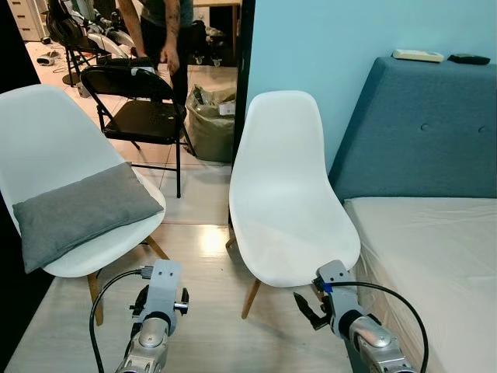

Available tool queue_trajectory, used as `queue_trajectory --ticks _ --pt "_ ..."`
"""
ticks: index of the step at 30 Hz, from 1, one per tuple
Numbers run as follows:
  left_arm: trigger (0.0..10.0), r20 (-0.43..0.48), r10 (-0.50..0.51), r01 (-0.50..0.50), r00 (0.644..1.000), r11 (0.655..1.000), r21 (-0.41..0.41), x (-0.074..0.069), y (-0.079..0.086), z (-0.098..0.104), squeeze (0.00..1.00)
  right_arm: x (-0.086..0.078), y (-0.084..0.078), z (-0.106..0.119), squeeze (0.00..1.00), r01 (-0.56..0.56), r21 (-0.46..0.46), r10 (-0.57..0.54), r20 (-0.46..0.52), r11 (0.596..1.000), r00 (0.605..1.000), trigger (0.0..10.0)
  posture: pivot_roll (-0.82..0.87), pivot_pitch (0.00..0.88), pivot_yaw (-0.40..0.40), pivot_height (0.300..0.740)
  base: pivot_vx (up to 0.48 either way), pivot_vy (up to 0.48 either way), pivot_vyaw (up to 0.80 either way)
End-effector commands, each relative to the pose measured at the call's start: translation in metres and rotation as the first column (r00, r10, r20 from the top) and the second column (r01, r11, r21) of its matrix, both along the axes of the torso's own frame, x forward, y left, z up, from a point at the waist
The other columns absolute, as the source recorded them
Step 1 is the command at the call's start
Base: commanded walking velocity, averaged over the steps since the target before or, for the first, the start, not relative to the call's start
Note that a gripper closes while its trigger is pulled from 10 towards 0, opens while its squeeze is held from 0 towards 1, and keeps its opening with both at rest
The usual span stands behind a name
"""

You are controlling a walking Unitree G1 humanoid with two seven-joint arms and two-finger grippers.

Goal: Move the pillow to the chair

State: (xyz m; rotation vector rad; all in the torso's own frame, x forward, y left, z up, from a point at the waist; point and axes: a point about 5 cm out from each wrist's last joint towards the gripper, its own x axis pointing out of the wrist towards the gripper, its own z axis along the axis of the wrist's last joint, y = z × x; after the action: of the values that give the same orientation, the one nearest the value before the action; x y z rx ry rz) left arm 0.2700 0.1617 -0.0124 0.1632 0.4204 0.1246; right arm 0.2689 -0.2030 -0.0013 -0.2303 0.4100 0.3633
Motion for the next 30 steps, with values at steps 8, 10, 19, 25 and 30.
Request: queue_trajectory --ticks 8,10,19,25,30 --pt "10.0 -0.013 0.01 -0.01 1.0 1.0 0.008 -0.007 0.002 -0.004 0.0 -0.005 -0.01 -0.002 0.0 -0.007 -0.03 0.006 -0.016 1.0 1.0 10.0 0.02 0.067 -0.086 0.74 0.0 0.0 0.0" --pt "10.0 -0.016 0.008 -0.008 1.0 1.0 0.012 -0.007 0.003 -0.005 0.0 -0.005 -0.009 -0.002 0.0 -0.006 -0.025 0.006 -0.015 1.0 1.0 10.0 0.03 0.069 -0.085 0.74 0.0 0.0 0.0" --pt "10.0 -0.028 -0.021 0.023 0.999 0.998 0.057 -0.005 0.014 -0.002 0.0 -0.007 0.0 -0.009 0.0 0.068 0.037 -0.067 -0.023 0.997 0.997 10.0 0.06 0.077 -0.058 0.74 0.0 0.0 0.0" --pt "10.0 -0.034 -0.018 0.02 0.999 0.998 0.055 -0.004 0.018 -0.002 0.0 -0.008 -0.006 -0.007 0.0 0.074 0.021 -0.074 -0.003 0.997 0.997 10.0 0.05 0.081 -0.031 0.74 0.0 0.0 0.0" --pt "10.0 -0.009 -0.015 0.015 1.0 1.0 0.016 -0.004 0.016 -0.001 0.0 -0.009 -0.017 -0.003 0.0 0.085 0.003 -0.085 0.011 0.996 0.996 10.0 0.04 0.083 -0.033 0.74 0.0 0.0 0.0"
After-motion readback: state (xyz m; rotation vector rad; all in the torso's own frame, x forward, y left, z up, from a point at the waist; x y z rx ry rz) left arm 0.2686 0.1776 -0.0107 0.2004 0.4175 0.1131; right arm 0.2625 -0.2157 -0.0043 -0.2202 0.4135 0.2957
